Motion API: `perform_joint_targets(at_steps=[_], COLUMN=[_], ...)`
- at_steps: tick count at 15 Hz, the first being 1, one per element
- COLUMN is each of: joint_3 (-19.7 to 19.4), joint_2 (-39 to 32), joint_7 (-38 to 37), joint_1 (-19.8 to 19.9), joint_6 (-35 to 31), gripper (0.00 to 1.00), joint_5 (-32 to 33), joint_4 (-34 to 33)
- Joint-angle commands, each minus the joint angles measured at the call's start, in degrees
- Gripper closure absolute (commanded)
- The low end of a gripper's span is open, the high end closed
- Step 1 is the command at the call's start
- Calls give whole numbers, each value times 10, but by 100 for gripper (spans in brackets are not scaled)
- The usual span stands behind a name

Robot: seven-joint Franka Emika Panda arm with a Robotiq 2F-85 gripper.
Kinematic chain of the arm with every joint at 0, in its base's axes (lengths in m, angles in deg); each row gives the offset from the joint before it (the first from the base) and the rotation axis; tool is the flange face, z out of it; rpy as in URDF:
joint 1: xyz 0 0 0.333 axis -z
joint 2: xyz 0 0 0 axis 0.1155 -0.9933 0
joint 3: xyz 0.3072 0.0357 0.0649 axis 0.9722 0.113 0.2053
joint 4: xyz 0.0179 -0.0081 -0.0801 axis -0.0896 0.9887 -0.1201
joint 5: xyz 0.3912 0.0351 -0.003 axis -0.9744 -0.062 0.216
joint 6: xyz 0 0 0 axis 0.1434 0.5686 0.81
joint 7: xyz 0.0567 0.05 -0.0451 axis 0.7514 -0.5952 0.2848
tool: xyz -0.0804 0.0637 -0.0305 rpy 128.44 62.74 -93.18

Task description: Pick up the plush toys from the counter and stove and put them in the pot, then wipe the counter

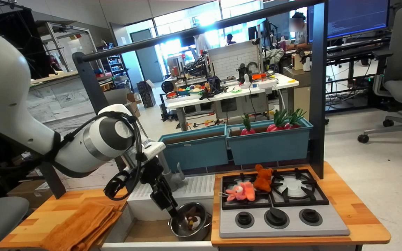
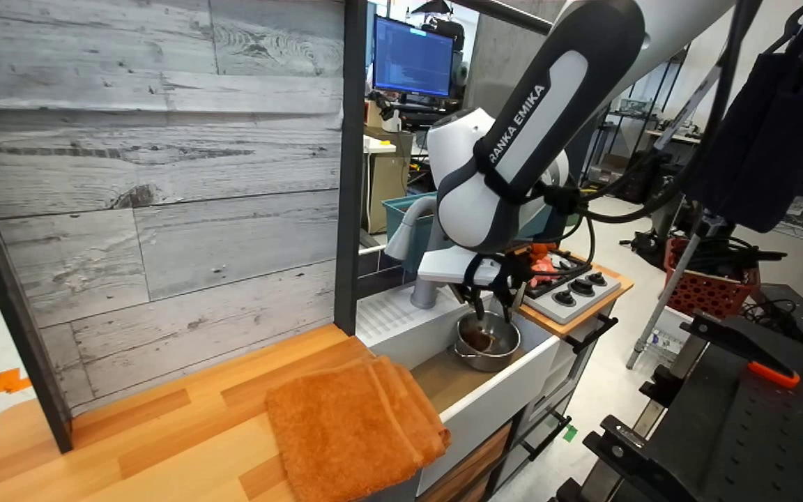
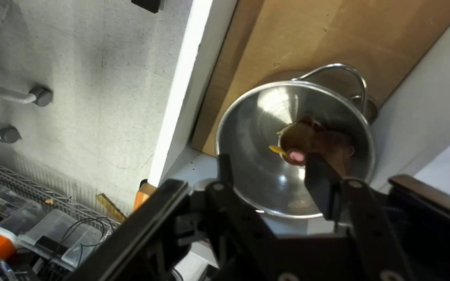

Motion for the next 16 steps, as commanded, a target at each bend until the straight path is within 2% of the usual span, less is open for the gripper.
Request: perform_joint_targets(at_steps=[1,3,4,8,11,12,15,16], joint_3=[52,65,69,79,124,104,119,137], joint_2=[54,104,134,231,252,227,243,231], joint_7=[68,106,123,180,249,205,232,285], joint_1=[9,-10,-19,-53,-38,-47,-48,-25], joint_6=[35,17,11,-1,20,17,19,-37], gripper=[18,3,0,0,0,0,0,0], joint_5=[20,36,47,99,98,96,94,96], joint_4=[55,123,155,236,213,200,201,202])
